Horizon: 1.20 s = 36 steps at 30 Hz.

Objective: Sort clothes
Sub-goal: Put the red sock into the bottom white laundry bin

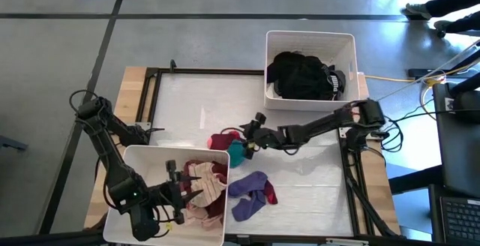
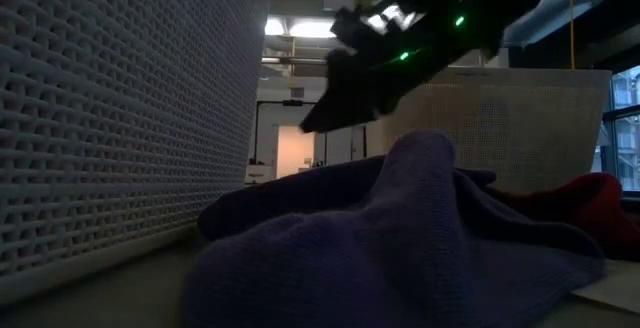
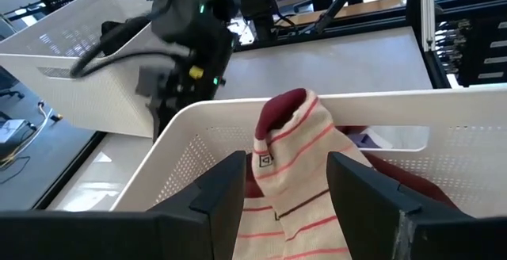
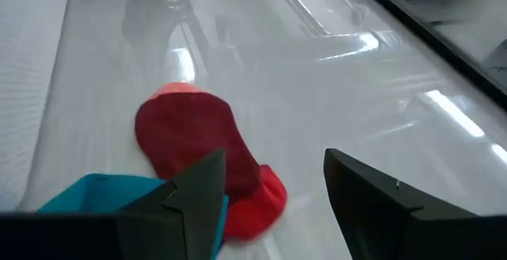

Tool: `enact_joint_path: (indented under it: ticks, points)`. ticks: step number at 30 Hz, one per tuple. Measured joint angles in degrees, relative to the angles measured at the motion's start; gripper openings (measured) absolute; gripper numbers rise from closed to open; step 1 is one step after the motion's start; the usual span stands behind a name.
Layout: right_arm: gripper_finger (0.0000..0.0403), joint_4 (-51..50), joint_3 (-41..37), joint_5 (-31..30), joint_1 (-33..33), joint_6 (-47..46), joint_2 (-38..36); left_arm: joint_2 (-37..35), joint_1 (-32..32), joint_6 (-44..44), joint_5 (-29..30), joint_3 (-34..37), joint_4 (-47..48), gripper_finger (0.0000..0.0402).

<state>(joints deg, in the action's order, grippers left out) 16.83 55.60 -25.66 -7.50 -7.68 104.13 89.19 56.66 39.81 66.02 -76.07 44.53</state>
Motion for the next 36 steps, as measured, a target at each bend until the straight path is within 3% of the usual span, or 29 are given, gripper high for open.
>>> enact_joint_path:
  ticks: [8, 25, 36]
  points:
    - [0.0214, 7.23, 0.47, 7.70, 2.36, 0.01, 6.61, 0.00, 0.00, 0.19, -0.02, 0.00, 0.00, 0.0169]
    - [0.0214, 11.99, 0.52, 6.74, 3.49, -0.99, 12.07, 0.00, -0.11, 0.06, 0.00, 0.00, 0.05, 0.0169]
    - [0.0210, 7.07, 0.54, 6.85, 4.69, -4.36, 12.44, 0.00, -0.11, 0.22, 0.00, 0.00, -0.04, 0.0169]
